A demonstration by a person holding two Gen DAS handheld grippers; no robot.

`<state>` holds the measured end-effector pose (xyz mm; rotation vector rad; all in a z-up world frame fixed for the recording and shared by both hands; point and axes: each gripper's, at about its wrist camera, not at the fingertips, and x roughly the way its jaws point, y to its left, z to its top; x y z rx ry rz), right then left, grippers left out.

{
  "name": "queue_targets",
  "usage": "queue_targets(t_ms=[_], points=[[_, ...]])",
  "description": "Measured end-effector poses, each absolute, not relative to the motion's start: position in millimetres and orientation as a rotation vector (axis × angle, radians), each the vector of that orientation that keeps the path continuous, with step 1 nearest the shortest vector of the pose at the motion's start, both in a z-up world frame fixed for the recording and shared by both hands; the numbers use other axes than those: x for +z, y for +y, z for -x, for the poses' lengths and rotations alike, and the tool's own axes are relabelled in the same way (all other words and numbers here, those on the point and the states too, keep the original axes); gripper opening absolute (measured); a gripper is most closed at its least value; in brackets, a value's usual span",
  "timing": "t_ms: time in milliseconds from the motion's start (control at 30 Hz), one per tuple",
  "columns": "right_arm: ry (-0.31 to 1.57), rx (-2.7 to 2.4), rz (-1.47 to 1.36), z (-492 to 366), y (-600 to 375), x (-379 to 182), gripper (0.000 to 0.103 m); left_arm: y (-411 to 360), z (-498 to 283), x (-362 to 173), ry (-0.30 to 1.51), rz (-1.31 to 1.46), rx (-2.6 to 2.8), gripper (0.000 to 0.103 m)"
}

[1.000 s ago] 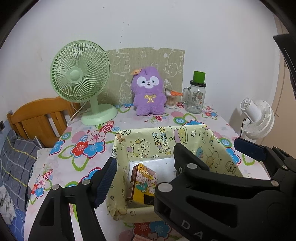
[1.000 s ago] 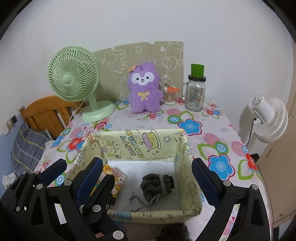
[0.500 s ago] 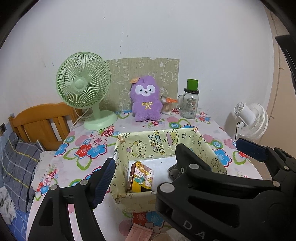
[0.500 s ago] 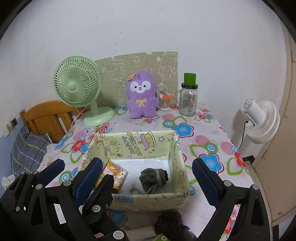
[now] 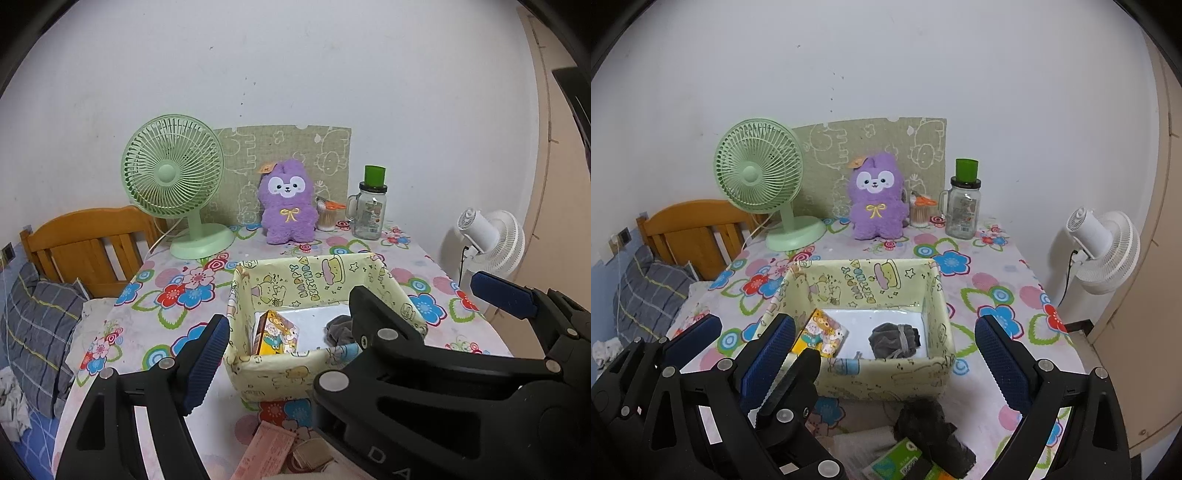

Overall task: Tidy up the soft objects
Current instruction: 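Withdraw both open tools from the basket back toward the pile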

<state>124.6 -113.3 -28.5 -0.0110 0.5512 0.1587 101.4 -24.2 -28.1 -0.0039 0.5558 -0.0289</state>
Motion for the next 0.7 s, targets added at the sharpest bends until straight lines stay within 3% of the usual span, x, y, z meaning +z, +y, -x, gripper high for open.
queue_targets(t_ms=[700], points=[[0.511, 0.148, 0.021, -82.6, -121.5, -26.3, 0.099, -30.8, -64.7, -25.8, 0.533, 0.009, -0.051, 0.084]])
